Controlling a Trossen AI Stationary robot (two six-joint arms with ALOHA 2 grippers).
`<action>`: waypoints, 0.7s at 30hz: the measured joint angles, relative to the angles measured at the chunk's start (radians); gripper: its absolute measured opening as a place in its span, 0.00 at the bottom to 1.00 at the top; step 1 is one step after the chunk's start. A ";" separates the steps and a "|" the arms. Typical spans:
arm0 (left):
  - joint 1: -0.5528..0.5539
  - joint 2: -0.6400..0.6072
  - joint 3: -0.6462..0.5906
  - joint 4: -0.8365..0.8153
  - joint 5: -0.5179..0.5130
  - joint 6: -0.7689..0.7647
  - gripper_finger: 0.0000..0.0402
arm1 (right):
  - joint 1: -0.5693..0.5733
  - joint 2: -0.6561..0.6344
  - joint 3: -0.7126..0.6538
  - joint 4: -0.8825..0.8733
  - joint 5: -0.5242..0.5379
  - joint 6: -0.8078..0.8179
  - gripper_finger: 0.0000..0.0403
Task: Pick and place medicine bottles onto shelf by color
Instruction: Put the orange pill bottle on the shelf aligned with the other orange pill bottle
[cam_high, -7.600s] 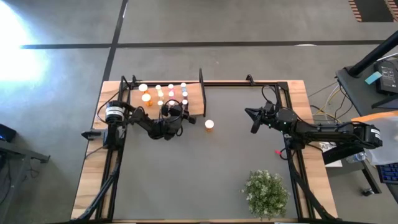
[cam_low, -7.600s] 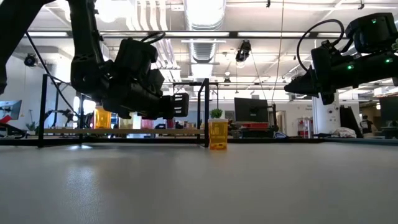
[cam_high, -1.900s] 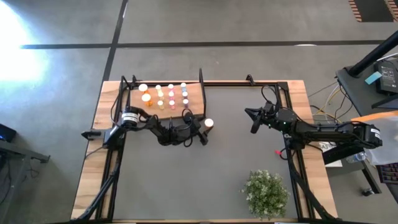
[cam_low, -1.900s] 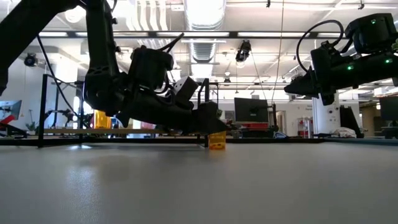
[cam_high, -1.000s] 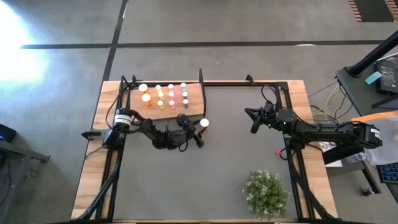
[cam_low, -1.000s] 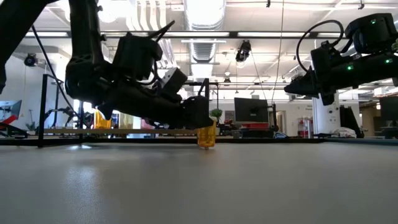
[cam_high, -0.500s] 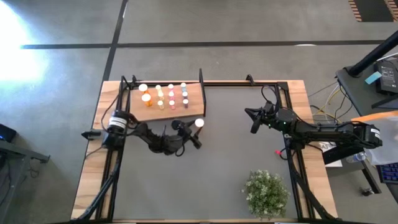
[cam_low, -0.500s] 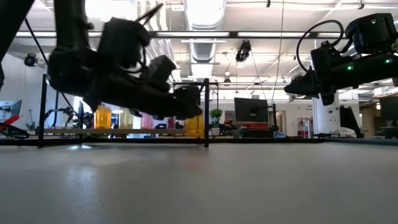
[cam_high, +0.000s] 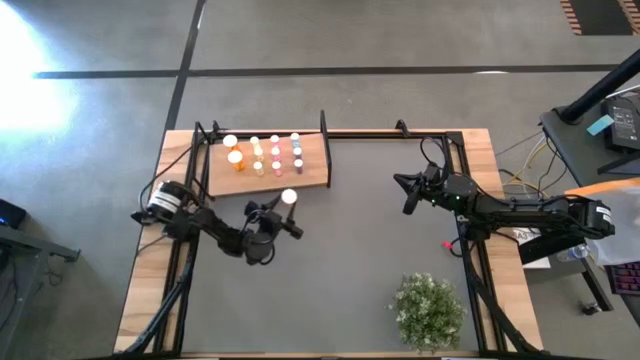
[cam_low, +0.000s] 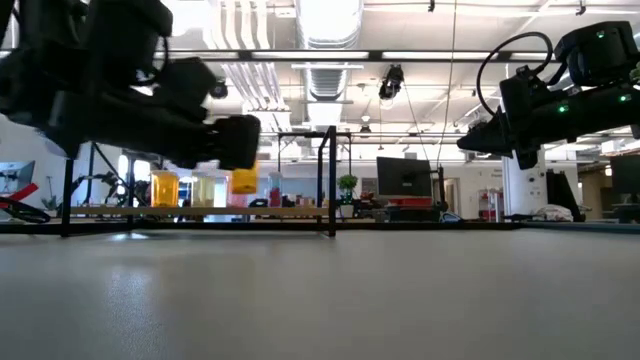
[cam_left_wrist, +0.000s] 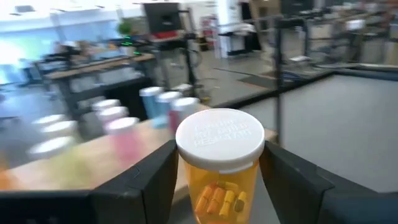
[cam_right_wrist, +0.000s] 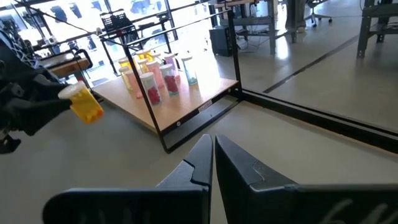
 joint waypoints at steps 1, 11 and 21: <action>-0.010 -0.008 -0.010 0.000 -0.034 0.000 0.50 | 0.000 0.000 0.000 0.000 0.000 0.000 0.02; -0.044 -0.087 -0.146 0.003 -0.152 -0.056 0.50 | 0.000 0.000 0.000 0.000 0.000 0.000 0.02; -0.044 -0.222 -0.343 0.003 -0.152 -0.151 0.50 | 0.000 0.000 0.000 0.000 0.000 0.000 0.02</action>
